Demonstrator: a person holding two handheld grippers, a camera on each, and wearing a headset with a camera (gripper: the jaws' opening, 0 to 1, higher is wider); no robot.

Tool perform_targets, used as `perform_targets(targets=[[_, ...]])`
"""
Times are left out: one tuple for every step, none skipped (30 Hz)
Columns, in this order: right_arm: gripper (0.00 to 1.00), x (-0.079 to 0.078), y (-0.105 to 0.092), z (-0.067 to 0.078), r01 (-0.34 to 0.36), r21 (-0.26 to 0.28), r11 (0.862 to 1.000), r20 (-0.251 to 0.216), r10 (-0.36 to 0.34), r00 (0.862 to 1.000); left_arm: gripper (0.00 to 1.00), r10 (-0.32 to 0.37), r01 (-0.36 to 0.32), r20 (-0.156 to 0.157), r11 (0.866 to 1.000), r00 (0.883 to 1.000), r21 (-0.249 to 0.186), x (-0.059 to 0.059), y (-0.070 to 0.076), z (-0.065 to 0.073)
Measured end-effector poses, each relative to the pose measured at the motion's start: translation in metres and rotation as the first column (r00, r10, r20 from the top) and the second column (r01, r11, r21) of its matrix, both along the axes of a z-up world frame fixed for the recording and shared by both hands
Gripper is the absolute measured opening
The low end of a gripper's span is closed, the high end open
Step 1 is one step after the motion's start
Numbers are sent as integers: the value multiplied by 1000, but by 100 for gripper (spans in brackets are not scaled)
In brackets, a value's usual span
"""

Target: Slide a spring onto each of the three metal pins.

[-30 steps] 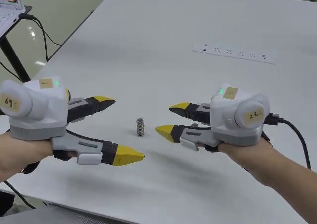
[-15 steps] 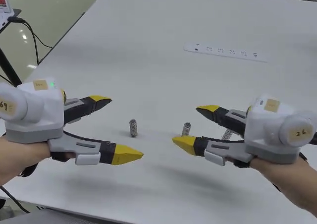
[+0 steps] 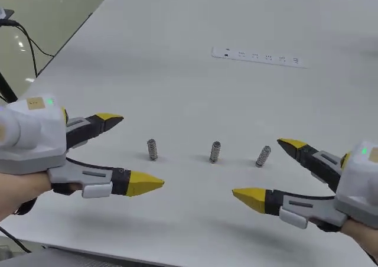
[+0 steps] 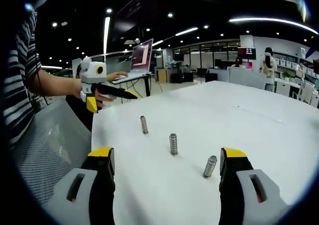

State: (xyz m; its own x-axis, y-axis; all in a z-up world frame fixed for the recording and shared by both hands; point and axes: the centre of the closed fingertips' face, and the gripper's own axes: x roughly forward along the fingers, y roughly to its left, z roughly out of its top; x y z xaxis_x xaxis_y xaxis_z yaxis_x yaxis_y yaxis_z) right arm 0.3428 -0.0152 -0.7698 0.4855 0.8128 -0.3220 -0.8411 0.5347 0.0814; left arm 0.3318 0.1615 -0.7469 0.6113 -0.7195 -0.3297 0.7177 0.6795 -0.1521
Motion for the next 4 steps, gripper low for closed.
perform_targets(targets=[[91,-1,-2,-1,5,3,1000,-4,-5,1000,98,3,-3,1,1000,1000,2,0,1,0],[92,-1,-6,-2,14,6,1000,-5,-14,1000,98,5,-5,4,1000,1000,2,0,1,1],[93,-2,-8,-2,19,3,1000,-4,-19,1000,98,8,-8,6,1000,1000,3,-1,2,1],[94,-2,-10,-3,23,-2,1000,-5,-23,1000,98,10,-10,6,1000,1000,6,-1,2,0]])
